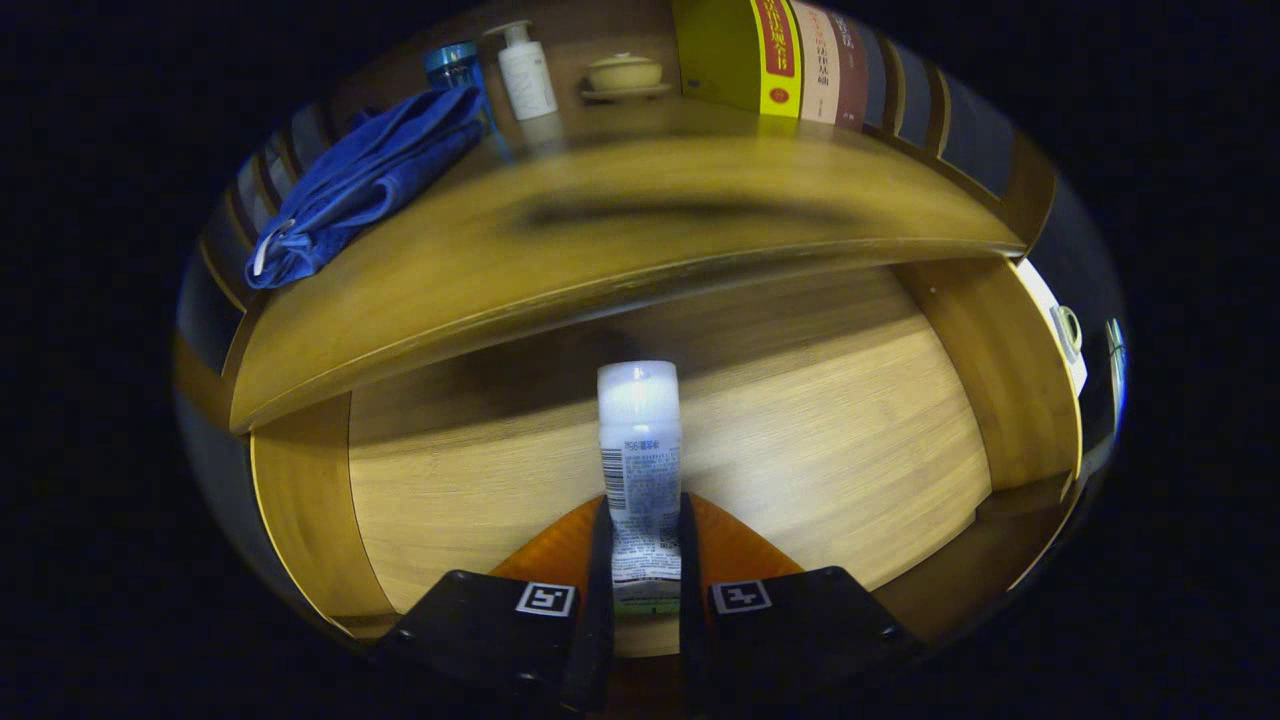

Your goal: Pull open the drawer, take out the items inside it, and place them on the countertop above the cabinet.

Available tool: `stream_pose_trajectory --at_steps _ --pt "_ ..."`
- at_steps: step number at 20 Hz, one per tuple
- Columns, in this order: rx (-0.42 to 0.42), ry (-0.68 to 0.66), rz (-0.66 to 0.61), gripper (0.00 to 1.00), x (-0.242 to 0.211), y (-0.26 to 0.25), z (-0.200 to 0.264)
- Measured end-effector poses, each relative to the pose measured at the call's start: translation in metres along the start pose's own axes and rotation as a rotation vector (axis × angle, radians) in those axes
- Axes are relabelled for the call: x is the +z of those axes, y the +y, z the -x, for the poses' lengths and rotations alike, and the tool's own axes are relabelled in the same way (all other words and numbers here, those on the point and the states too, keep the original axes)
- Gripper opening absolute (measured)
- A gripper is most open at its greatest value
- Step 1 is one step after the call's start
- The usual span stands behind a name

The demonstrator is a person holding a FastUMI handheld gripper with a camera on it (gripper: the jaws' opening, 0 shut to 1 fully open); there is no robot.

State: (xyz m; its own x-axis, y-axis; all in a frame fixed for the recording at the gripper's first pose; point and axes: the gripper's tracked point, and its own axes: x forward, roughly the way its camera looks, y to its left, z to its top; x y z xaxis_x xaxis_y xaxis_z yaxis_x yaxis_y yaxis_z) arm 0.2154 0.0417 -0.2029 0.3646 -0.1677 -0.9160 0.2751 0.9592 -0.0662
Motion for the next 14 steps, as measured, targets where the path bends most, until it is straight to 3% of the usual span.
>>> stream_pose_trajectory --at_steps 2,14 --pt "-0.022 -0.024 0.016 0.36 0.031 -0.01 0.011" --pt "-0.051 -0.257 0.006 0.36 0.069 -0.015 0.107"
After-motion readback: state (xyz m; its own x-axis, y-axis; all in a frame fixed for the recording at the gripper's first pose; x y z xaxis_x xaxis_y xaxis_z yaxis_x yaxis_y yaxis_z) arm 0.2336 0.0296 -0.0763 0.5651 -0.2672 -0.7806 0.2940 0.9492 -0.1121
